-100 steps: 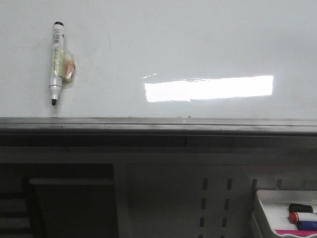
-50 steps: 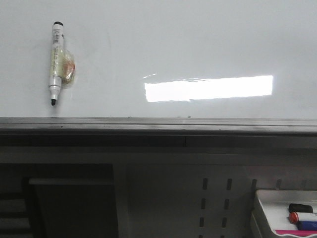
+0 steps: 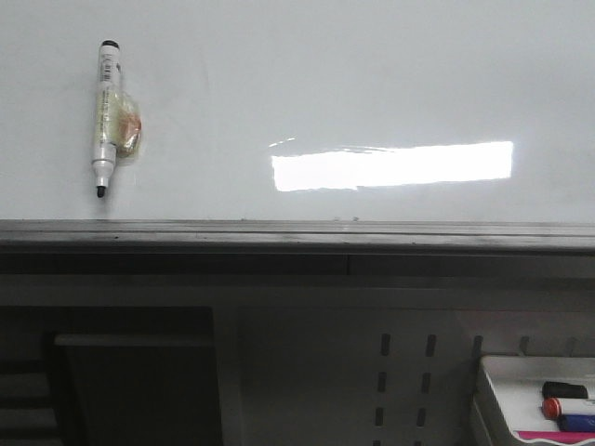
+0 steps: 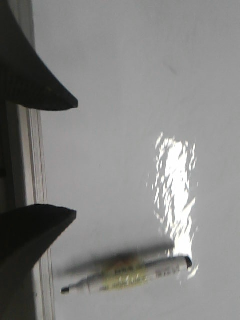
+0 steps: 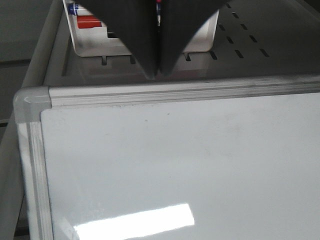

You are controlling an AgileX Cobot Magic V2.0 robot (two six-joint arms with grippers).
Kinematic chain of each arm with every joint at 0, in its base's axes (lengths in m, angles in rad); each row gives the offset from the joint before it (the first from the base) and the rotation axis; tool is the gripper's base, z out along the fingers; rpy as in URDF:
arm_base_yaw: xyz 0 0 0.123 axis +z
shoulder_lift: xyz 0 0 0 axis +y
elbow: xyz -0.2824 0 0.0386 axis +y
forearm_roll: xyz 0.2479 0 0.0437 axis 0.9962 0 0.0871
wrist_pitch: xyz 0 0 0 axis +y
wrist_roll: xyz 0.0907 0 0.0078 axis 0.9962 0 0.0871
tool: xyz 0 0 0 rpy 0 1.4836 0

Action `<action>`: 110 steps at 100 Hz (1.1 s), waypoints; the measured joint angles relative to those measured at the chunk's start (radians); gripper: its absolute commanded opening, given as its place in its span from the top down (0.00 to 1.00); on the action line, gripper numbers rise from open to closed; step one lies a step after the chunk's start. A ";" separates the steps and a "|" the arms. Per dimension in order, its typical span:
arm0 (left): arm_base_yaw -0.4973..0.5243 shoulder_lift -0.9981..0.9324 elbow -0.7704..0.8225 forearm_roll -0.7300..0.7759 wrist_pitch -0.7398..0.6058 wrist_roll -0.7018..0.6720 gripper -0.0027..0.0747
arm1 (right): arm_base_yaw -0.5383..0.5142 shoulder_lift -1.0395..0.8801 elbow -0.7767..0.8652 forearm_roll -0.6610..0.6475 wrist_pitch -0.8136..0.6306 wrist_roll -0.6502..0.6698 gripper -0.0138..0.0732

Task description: Write number 4 on whiteboard

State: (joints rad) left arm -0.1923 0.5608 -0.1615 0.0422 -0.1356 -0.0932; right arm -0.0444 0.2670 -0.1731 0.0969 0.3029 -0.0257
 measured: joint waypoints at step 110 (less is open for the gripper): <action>-0.312 0.819 -0.360 -0.149 -0.231 -0.026 0.99 | 0.062 0.008 0.000 0.007 -0.005 -0.007 0.92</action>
State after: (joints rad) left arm -0.5039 1.3794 -0.5212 -0.1067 -0.3667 -0.1189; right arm 0.0175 0.2745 -0.1731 0.1041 0.2977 -0.0326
